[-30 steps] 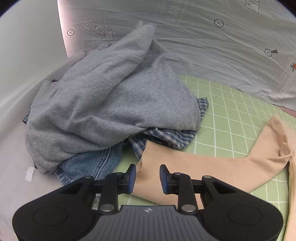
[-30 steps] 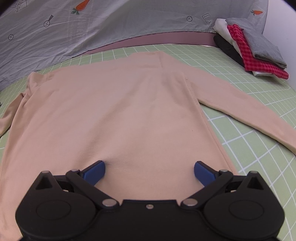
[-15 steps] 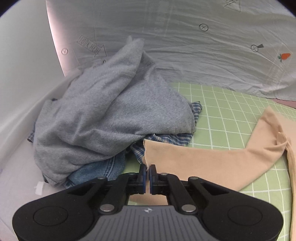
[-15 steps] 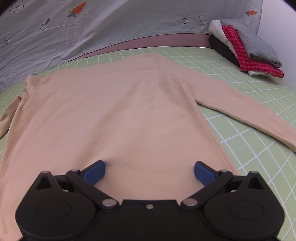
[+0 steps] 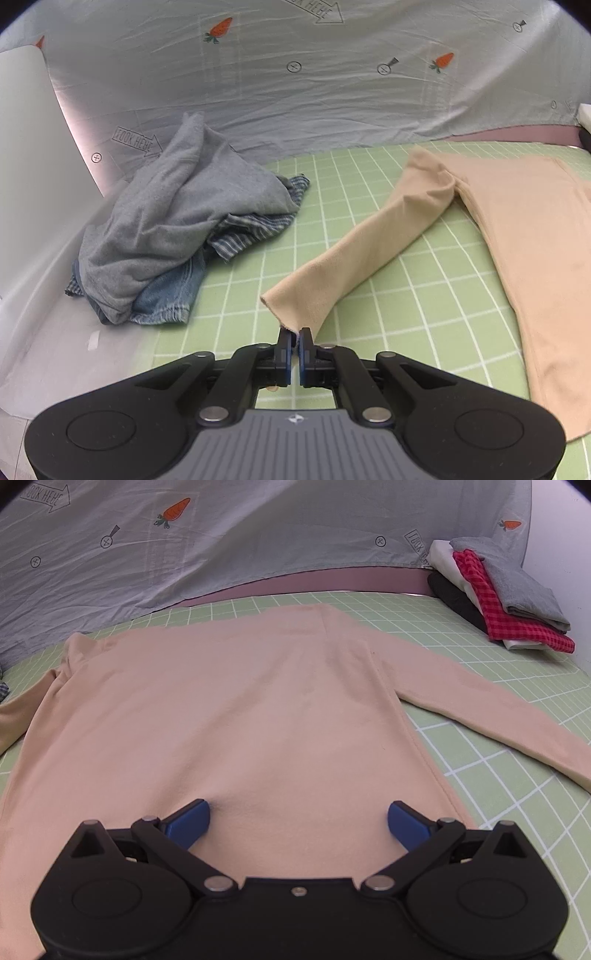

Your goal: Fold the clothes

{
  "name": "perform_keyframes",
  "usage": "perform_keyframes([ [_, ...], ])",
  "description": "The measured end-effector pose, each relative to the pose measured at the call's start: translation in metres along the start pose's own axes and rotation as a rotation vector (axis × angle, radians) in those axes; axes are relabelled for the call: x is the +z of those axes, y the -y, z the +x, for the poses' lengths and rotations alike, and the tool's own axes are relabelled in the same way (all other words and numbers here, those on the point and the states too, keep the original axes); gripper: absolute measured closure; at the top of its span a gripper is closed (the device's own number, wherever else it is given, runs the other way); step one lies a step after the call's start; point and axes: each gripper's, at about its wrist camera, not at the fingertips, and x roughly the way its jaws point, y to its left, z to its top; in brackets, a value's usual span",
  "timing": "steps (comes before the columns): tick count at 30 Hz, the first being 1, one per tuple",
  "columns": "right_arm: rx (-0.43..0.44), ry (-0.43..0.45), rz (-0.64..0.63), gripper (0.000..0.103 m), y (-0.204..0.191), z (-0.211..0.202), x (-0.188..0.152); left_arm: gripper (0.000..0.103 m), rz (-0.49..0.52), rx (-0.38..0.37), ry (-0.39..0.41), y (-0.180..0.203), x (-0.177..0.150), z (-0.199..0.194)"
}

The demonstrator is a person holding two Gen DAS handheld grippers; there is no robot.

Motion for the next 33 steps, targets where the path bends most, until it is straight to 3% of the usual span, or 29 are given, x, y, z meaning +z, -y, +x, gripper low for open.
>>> perform_keyframes([
  [6, 0.037, 0.011, -0.033, 0.000, 0.003, 0.001, 0.000, 0.094, -0.030, -0.045, -0.065, 0.015, -0.017, -0.013],
  [10, 0.048, 0.024, -0.044, 0.000, 0.004, 0.001, -0.001, 0.081, -0.181, -0.153, -0.110, 0.003, -0.020, -0.020],
  [14, 0.050, 0.036, -0.045, 0.000, 0.003, 0.001, -0.003, 0.077, -0.360, -0.148, -0.111, -0.019, -0.024, -0.022],
  [18, 0.046, 0.057, -0.040, 0.000, 0.002, 0.000, -0.006, 0.067, -0.374, -0.045, -0.159, -0.027, -0.022, -0.004],
  [22, 0.043, 0.077, -0.036, 0.000, 0.001, -0.001, -0.008, 0.046, -0.413, -0.045, -0.191, -0.033, -0.018, 0.015],
  [26, 0.042, 0.086, -0.034, 0.000, 0.001, -0.001, -0.009, 0.044, -0.431, -0.063, -0.210, -0.033, -0.011, 0.031],
  [33, 0.039, 0.097, -0.032, 0.000, -0.001, -0.001, -0.010, 0.049, -0.276, -0.042, -0.273, -0.009, -0.002, 0.051],
])
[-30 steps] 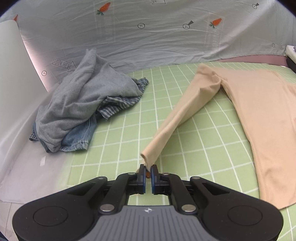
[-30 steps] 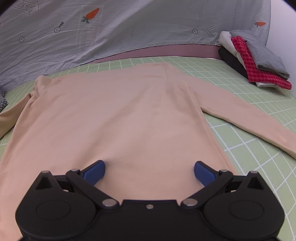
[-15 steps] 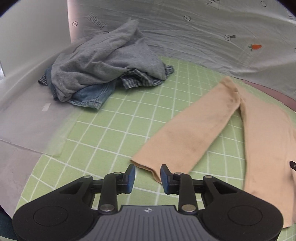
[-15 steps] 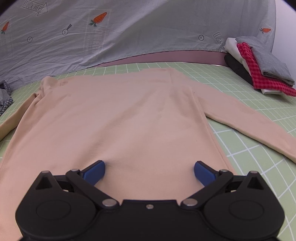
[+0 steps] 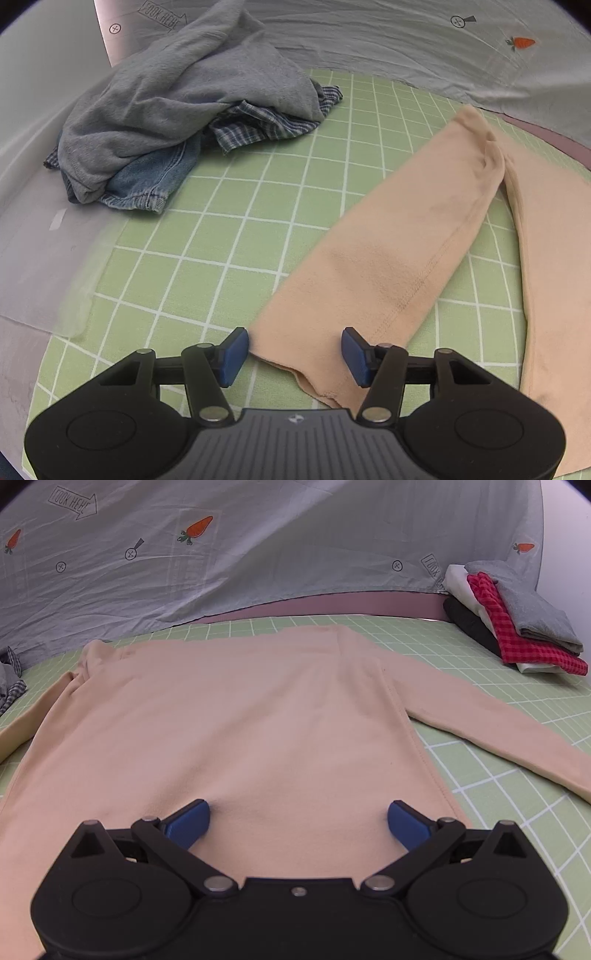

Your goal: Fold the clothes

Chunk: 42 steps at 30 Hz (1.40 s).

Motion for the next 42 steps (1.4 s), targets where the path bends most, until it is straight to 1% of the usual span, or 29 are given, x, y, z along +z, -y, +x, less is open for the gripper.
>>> perform_keyframes([
  [2, 0.000, 0.000, 0.000, 0.000, 0.000, 0.000, 0.000, 0.062, 0.017, -0.012, 0.004, 0.004, 0.000, -0.001],
  [3, 0.000, 0.000, 0.000, 0.000, 0.000, 0.000, 0.000, 0.082, 0.019, -0.009, 0.007, 0.003, 0.001, -0.001],
  [4, 0.000, 0.000, 0.000, 0.000, 0.000, 0.000, 0.000, 0.097, 0.020, -0.006, 0.011, 0.003, 0.002, -0.001],
  [7, -0.001, 0.000, -0.001, 0.000, -0.001, 0.000, 0.000, 0.098, 0.024, 0.004, 0.021, 0.001, 0.004, -0.001],
  [9, -0.001, 0.000, -0.001, 0.000, -0.001, 0.000, 0.000, 0.098, 0.022, 0.066, 0.052, -0.005, 0.009, -0.004],
  [13, -0.002, 0.001, 0.000, 0.000, -0.001, 0.000, 0.000, 0.098, -0.032, 0.165, 0.129, -0.027, 0.020, -0.017],
  [16, -0.002, 0.001, 0.000, 0.000, -0.001, 0.000, 0.000, 0.098, -0.045, 0.225, 0.158, -0.037, 0.023, -0.020],
  [20, -0.003, 0.001, 0.001, 0.000, -0.001, 0.000, -0.001, 0.098, -0.033, 0.251, 0.130, -0.042, 0.018, -0.010],
  [23, -0.003, 0.001, 0.001, 0.000, -0.001, 0.000, -0.001, 0.097, -0.034, 0.248, 0.102, -0.042, 0.016, -0.004],
  [24, -0.003, 0.001, 0.001, 0.000, -0.001, 0.000, -0.001, 0.093, -0.047, 0.250, 0.097, -0.042, 0.015, -0.004],
  [26, -0.003, 0.001, 0.000, 0.000, 0.000, 0.001, -0.001, 0.091, -0.075, 0.253, 0.088, -0.043, 0.015, -0.004],
  [27, -0.002, 0.001, 0.000, 0.000, 0.000, 0.001, -0.001, 0.083, -0.089, 0.255, 0.083, -0.044, 0.015, -0.004],
  [28, -0.002, 0.001, 0.000, 0.000, 0.000, 0.001, -0.001, 0.073, -0.102, 0.252, 0.089, -0.043, 0.014, -0.006],
  [30, 0.000, -0.003, -0.001, 0.000, 0.000, 0.001, -0.001, 0.064, -0.128, 0.247, 0.102, -0.042, 0.014, -0.010],
  [31, 0.002, -0.010, -0.002, 0.000, 0.001, 0.001, 0.000, 0.061, -0.120, 0.244, 0.107, -0.040, 0.013, -0.013],
  [32, 0.008, -0.028, -0.003, 0.000, 0.002, 0.002, 0.003, 0.059, -0.111, 0.241, 0.113, -0.037, 0.013, -0.016],
  [34, 0.019, -0.077, -0.001, 0.000, 0.006, 0.002, 0.009, 0.049, -0.094, 0.238, 0.120, -0.031, 0.010, -0.021],
  [36, 0.020, -0.114, 0.014, 0.000, 0.016, -0.001, 0.012, 0.046, -0.077, 0.239, 0.123, -0.025, 0.005, -0.025],
  [39, -0.005, -0.122, 0.062, 0.000, 0.041, -0.012, 0.008, 0.046, -0.077, 0.229, 0.110, -0.020, -0.006, -0.031],
  [42, -0.045, -0.130, 0.089, 0.001, 0.064, -0.022, 0.001, 0.040, -0.067, 0.225, 0.093, -0.014, -0.015, -0.034],
])
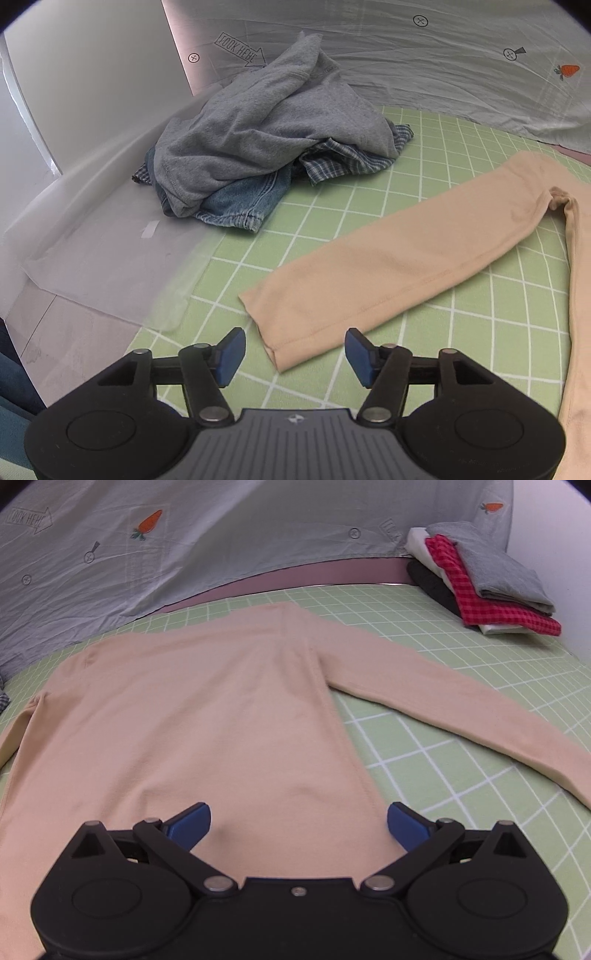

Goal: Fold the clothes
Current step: 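Move the open left gripper along the sleeve edge to straighten it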

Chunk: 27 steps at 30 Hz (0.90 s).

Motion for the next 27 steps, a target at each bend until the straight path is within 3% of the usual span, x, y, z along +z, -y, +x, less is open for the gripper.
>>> perform_keyframes([
  [1, 0.000, -0.016, 0.003, 0.001, 0.006, -0.001, -0.002, 0.040, 0.004, -0.001, -0.005, 0.002, -0.003, -0.002],
  [4, 0.035, -0.054, -0.022, 0.017, 0.017, -0.004, -0.008, 0.040, 0.023, -0.018, -0.011, 0.011, -0.008, -0.008],
  [7, 0.060, -0.055, -0.068, 0.039, 0.019, -0.011, -0.010, 0.039, 0.025, -0.020, -0.010, 0.020, -0.010, -0.015],
  [8, 0.073, -0.056, -0.082, 0.057, 0.019, -0.012, -0.009, 0.039, 0.021, -0.020, -0.010, 0.023, -0.011, -0.016],
  [9, 0.092, -0.060, -0.096, 0.081, 0.020, -0.014, -0.008, 0.039, 0.018, -0.020, -0.010, 0.026, -0.011, -0.018],
  [10, 0.102, -0.064, -0.114, 0.092, 0.021, -0.015, -0.007, 0.039, 0.014, -0.020, -0.011, 0.029, -0.012, -0.020],
  [13, 0.095, -0.069, -0.179, 0.092, 0.022, -0.020, -0.009, 0.039, 0.014, -0.016, -0.018, 0.034, -0.017, -0.022],
  [19, 0.098, -0.098, -0.107, 0.092, 0.041, -0.025, -0.011, 0.039, -0.018, 0.002, -0.046, 0.033, -0.022, -0.019],
  [22, 0.064, -0.102, -0.087, 0.085, 0.040, -0.028, -0.008, 0.037, -0.036, 0.017, -0.047, 0.025, -0.019, -0.018],
  [24, 0.039, -0.078, -0.061, 0.055, 0.037, -0.032, -0.006, 0.037, -0.047, 0.026, -0.041, 0.016, -0.014, -0.016],
  [25, 0.028, -0.064, -0.045, 0.048, 0.036, -0.034, -0.006, 0.035, -0.056, 0.032, -0.042, 0.012, -0.012, -0.014],
  [27, 0.017, -0.048, -0.026, 0.016, 0.031, -0.034, -0.005, 0.028, -0.078, 0.045, -0.043, 0.002, -0.007, -0.010],
])
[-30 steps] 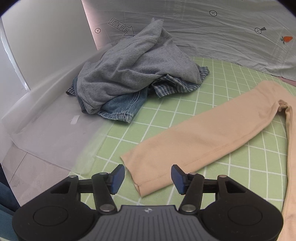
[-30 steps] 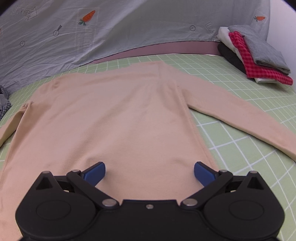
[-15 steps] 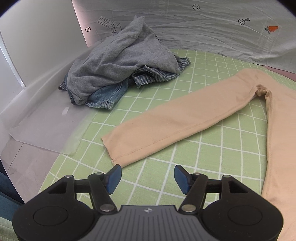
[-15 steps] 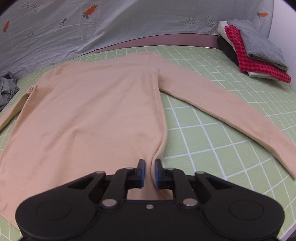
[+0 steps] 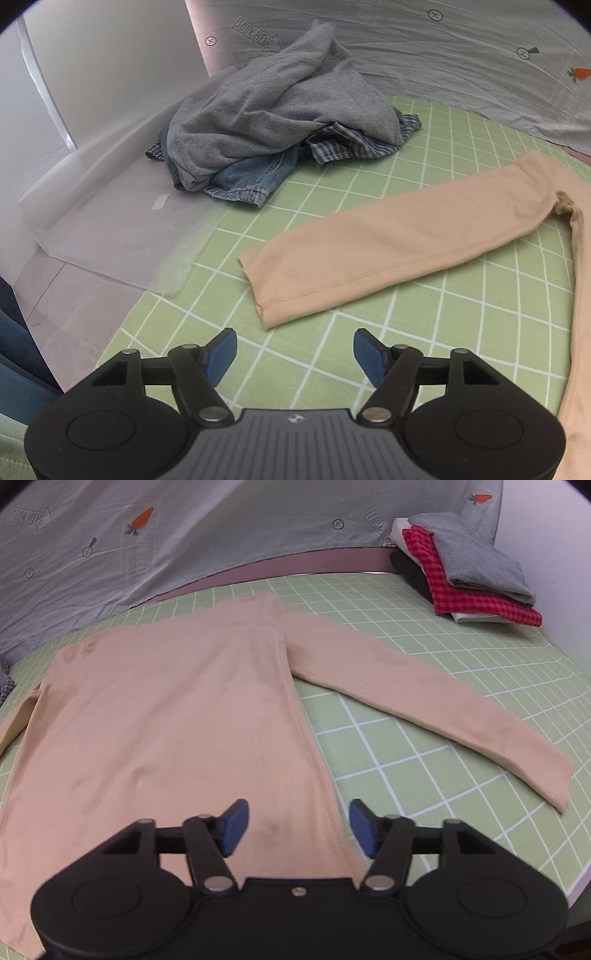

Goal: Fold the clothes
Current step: 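Move the open left gripper along the sleeve edge to straighten it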

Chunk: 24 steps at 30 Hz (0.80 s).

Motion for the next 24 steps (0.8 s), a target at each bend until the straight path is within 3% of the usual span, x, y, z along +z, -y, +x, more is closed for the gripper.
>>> perform_keyframes([
  [2, 0.021, 0.021, -0.007, 0.000, -0.009, 0.000, -0.001, 0.027, -0.023, 0.000, 0.006, -0.009, 0.005, 0.004],
  [11, 0.103, -0.001, -0.065, 0.000, -0.053, 0.008, -0.015, 0.024, -0.027, -0.036, 0.000, -0.026, 0.023, 0.029],
  [19, -0.034, -0.020, 0.030, 0.000, -0.032, 0.013, -0.025, 0.023, -0.035, -0.057, -0.015, -0.031, 0.034, 0.047],
  [24, -0.054, -0.037, 0.036, 0.000, -0.030, 0.013, -0.024, 0.022, -0.046, -0.065, -0.034, -0.029, 0.035, 0.055],
])
